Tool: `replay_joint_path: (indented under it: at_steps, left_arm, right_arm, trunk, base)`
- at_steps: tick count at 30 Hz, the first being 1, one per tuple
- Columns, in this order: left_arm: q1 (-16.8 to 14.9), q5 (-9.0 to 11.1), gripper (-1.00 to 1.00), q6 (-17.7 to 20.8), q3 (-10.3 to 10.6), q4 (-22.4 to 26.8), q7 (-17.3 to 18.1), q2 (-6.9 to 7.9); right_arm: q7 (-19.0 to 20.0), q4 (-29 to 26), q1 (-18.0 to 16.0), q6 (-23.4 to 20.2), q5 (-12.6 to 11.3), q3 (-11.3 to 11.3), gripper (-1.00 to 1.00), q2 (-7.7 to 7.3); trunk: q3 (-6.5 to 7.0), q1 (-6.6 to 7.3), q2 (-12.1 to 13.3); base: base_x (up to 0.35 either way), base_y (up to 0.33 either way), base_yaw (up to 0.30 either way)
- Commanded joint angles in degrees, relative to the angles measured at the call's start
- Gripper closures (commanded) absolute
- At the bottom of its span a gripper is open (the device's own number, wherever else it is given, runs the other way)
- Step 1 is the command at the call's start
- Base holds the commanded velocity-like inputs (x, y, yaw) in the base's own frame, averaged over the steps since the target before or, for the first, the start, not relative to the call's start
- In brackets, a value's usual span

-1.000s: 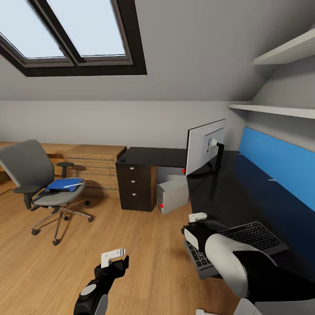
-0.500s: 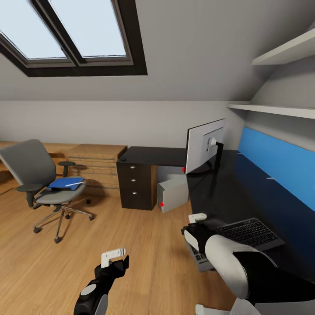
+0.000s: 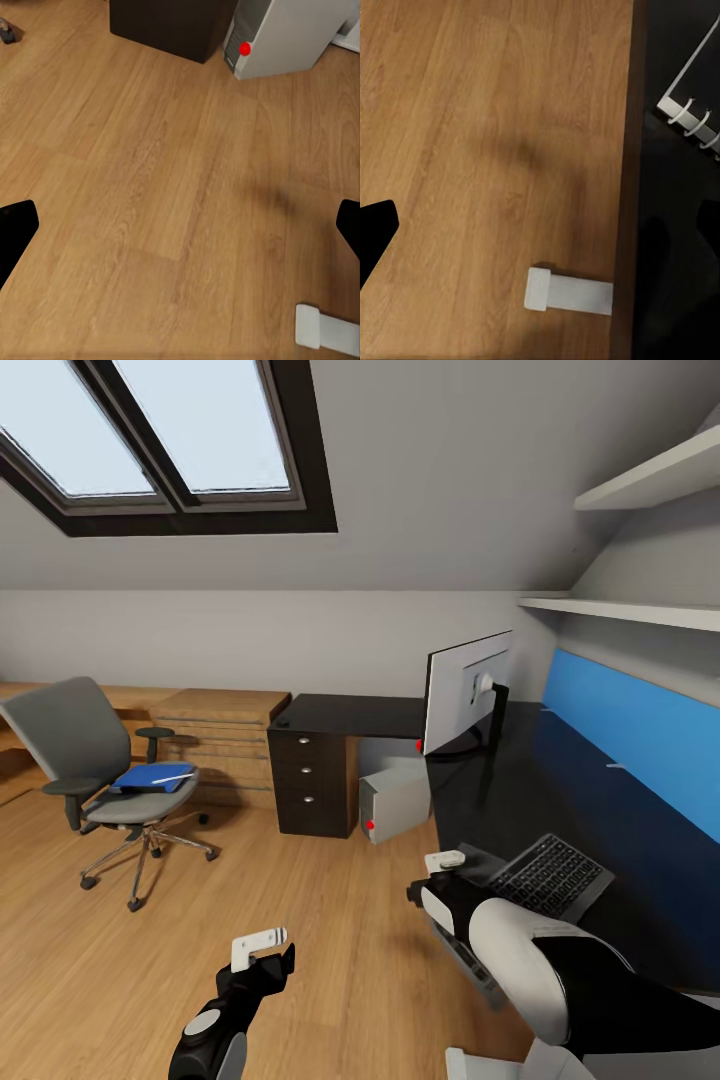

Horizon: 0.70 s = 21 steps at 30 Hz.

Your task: In the bedroom, organize the workspace by keeping the computer under the desk, ensuring the monitor is on the desk, placing the keyboard on the desk next to the monitor, placing the mouse on the desk next to the keyboard, moving the folder from the swivel chair onto the desk next to the mouse, stacking the notebook on top of the folder with the pen on top of the notebook, and positioning the swivel chair next to the desk.

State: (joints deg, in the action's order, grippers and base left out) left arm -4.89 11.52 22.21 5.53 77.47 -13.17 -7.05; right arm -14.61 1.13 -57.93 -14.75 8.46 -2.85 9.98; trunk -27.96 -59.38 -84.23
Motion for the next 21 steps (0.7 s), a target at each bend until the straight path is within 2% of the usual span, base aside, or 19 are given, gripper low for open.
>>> replay_joint_path:
  at_steps: [1,10,21]
  left_arm:
    - [-0.03,0.60,-1.00,0.20,0.10,0.08,-0.51,0.02]
    - [-0.03,0.60,-1.00,0.20,0.10,0.06,-0.51,0.02]
    - [-0.03,0.60,-1.00,0.39,0.10,0.07,-0.45,0.00]
  right_arm:
    - [-0.14,0.10,-0.08,-0.19,0.59,-0.31,-1.00,0.02]
    - [-0.05,0.10,-0.08,-0.41,0.59,-0.31,-1.00,0.02]
    - [0.00,0.10,-0.08,-1.24,0.59,-0.31,-1.00,0.02]
  trunk:
    - [-0.06,0.00,-0.04]
    - [-0.06,0.00,-0.04]
    - [-0.06,0.00,-0.04]
  base:
    - [0.000,0.000,0.000]
    - [-0.003,-0.001,0.000]
    - [-0.096,-0.044,0.000]
